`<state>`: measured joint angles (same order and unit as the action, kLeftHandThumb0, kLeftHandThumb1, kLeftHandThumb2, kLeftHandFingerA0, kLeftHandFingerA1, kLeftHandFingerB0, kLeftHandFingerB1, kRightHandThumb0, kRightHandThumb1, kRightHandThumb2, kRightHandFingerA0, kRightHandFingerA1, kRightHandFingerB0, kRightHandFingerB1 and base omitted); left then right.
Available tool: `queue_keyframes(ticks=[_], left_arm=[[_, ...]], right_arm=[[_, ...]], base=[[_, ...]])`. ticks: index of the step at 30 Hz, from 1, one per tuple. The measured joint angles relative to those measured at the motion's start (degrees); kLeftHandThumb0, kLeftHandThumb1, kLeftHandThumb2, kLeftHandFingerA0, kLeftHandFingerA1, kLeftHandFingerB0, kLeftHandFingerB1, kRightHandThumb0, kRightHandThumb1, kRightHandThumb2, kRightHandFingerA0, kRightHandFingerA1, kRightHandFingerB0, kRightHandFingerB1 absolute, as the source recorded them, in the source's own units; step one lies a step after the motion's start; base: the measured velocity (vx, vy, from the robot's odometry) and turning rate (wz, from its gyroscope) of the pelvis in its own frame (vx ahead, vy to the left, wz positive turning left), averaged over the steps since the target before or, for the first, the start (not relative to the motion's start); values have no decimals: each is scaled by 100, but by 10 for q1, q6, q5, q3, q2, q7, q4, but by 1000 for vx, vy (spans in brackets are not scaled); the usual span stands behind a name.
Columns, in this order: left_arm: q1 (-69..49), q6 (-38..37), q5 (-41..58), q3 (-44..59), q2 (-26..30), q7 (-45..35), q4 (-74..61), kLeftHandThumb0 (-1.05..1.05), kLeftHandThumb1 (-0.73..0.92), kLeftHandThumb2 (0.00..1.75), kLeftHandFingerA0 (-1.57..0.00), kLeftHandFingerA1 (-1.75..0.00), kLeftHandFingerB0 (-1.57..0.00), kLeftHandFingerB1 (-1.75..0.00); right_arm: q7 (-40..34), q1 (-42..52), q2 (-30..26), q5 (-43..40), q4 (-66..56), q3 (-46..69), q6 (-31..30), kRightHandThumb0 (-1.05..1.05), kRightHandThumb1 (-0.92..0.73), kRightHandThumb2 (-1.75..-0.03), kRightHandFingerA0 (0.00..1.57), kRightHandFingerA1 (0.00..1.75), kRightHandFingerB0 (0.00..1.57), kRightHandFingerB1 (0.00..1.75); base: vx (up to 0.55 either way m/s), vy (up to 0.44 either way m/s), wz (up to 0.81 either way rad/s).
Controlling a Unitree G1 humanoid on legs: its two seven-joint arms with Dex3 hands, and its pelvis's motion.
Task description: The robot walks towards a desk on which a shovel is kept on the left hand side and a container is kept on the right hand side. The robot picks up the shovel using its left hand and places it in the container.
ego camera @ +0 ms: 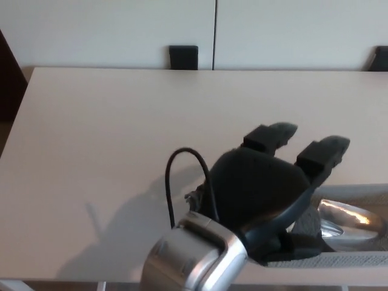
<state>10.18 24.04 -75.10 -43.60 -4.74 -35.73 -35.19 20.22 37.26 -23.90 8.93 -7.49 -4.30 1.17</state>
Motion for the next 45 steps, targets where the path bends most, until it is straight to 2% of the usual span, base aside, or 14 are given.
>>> queue_keyframes(ticks=[12, 13, 16, 19, 21, 22, 24, 30, 31, 32, 34, 43, 44, 45], left_arm=[[78, 0, 35, 136, -5, -92, -134, -80, 54, 95, -4, -30, -7, -22], [79, 0, 44, 152, -5, -96, -138, -77, 66, 60, -3, -27, -5, -23], [75, 0, 68, 189, 1, -102, -142, -79, 51, 91, -6, -28, -9, -25], [54, 0, 98, 225, 18, -106, -142, -85, 74, 63, -15, -35, -21, -30], [32, 0, 117, 250, 29, -111, -141, -102, 88, 68, -27, -38, -31, -32], [23, 0, 126, 259, 34, -113, -141, -100, 69, 120, -25, -48, -23, -42], [-2, 0, 146, 286, 46, -119, -138, -101, 92, 68, -36, -43, -41, -35], [-90, 0, 206, 376, 87, -142, -112, -105, 83, 66, -43, -47, -57, -52], [-107, 0, 217, 392, 95, -147, -106, -104, 65, 114, -36, -55, -53, -63], [-119, 0, 225, 405, 100, -150, -100, -104, 65, 114, -36, -55, -53, -63], [-154, 0, 248, 439, 117, -161, -83, -80, 74, 62, -39, -50, -63, -59], [-255, 0, 330, 551, 178, -197, -17, -95, 73, 63, -39, -48, -67, -56], [-270, 0, 346, 571, 188, -204, -4, -87, 59, 102, -38, -56, -59, -59], [-279, 0, 355, 582, 194, -207, 3, -83, 74, 62, -41, -47, -71, -59]], right_arm=[[0, 0, 0, 1, 0, -2, 0, -47, -67, -61, 23, 43, 14, 34], [0, 1, 0, 0, 0, -2, 0, -46, -67, -61, 22, 42, 13, 33], [0, 2, 0, 0, 0, -2, 0, -46, -67, -61, 23, 41, 14, 33], [0, 3, 0, 0, 0, -2, 0, -50, -57, -76, 18, 46, 12, 41], [0, 5, 0, 0, 1, -2, 0, -50, -57, -75, 18, 46, 12, 41], [0, 6, 0, 0, 1, -2, 0, -51, -56, -76, 18, 46, 13, 41], [0, 7, 0, 0, 2, -2, 0, -47, -66, -61, 23, 40, 15, 33], [0, 13, 0, 0, 5, -2, 0, -49, -66, -61, 24, 41, 15, 33], [0, 14, 0, 0, 6, -2, 0, -49, -66, -61, 23, 40, 14, 33], [0, 15, 0, 0, 6, -2, 0, -49, -66, -61, 23, 40, 14, 33], [0, 17, 0, 0, 8, -2, 0, -48, -66, -61, 23, 40, 15, 33], [0, 30, 0, 0, 16, -2, 0, -58, -51, -81, 19, 48, 12, 43], [0, 31, 0, 0, 18, -2, 0, -48, -65, -60, 24, 41, 16, 33], [0, 32, 0, 0, 19, -2, 0, -50, -56, -75, 18, 45, 14, 41]], base=[[0, 0, 0], [0, 0, 0], [0, 0, 0], [0, 0, 0], [0, 0, 0], [0, 0, 0], [0, 0, 0], [0, 0, 0], [0, 0, 0], [0, 0, 0], [0, 0, 0], [0, 0, 0], [0, 0, 0], [0, 0, 0]])
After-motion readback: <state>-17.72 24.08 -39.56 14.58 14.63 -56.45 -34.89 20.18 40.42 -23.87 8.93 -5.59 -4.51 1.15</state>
